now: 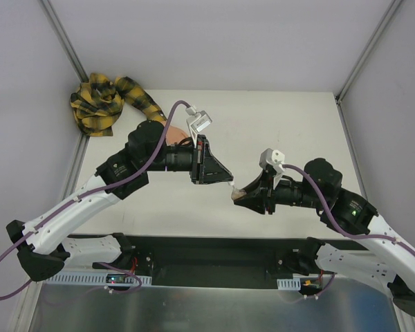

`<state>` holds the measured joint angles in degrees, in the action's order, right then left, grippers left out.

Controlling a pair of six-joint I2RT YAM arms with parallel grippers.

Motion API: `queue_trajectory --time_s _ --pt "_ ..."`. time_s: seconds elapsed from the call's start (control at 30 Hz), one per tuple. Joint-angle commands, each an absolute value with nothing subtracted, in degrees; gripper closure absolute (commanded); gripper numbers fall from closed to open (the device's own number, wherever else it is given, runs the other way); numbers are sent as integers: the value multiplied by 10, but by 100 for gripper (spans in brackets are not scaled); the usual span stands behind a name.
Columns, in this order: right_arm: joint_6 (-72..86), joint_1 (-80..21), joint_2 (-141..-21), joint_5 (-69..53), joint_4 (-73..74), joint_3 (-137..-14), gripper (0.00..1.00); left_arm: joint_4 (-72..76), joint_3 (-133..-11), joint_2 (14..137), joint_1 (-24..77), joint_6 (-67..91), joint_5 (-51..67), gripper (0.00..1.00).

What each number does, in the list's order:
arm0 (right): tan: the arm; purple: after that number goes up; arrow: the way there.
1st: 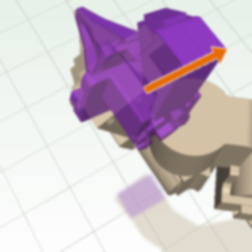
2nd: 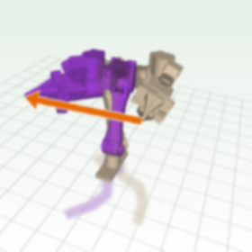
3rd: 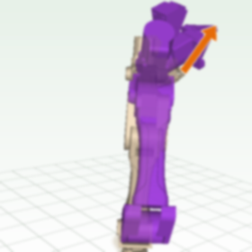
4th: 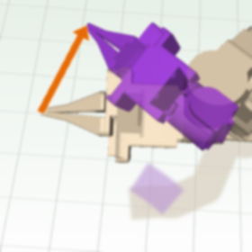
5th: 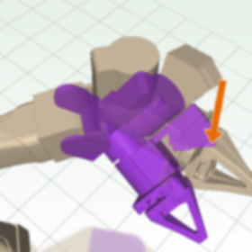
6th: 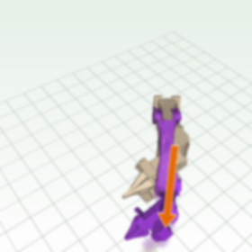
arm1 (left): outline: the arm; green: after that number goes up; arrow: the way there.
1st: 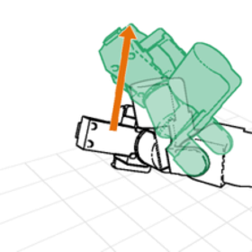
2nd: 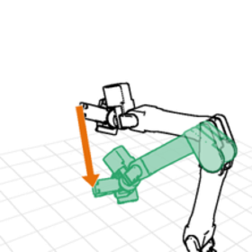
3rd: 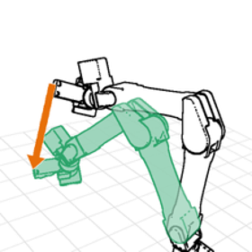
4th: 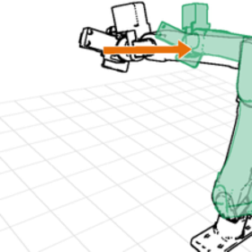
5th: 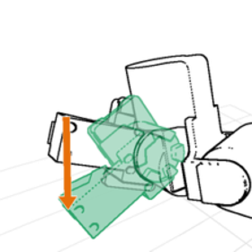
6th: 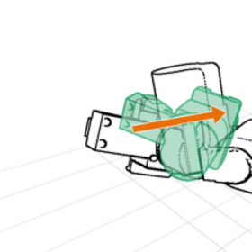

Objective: Paint the nails

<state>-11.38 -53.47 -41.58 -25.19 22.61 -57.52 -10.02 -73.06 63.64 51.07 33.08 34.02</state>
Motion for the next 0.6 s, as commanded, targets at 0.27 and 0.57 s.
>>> queue_trajectory --time_s 0.27,0.57 --pt "-98 -541 -409 -221 171 -589 100 -91 -734 636 526 328 352 100" --pt "-91 -543 -406 -207 157 -588 100 -91 -724 630 529 324 346 100"
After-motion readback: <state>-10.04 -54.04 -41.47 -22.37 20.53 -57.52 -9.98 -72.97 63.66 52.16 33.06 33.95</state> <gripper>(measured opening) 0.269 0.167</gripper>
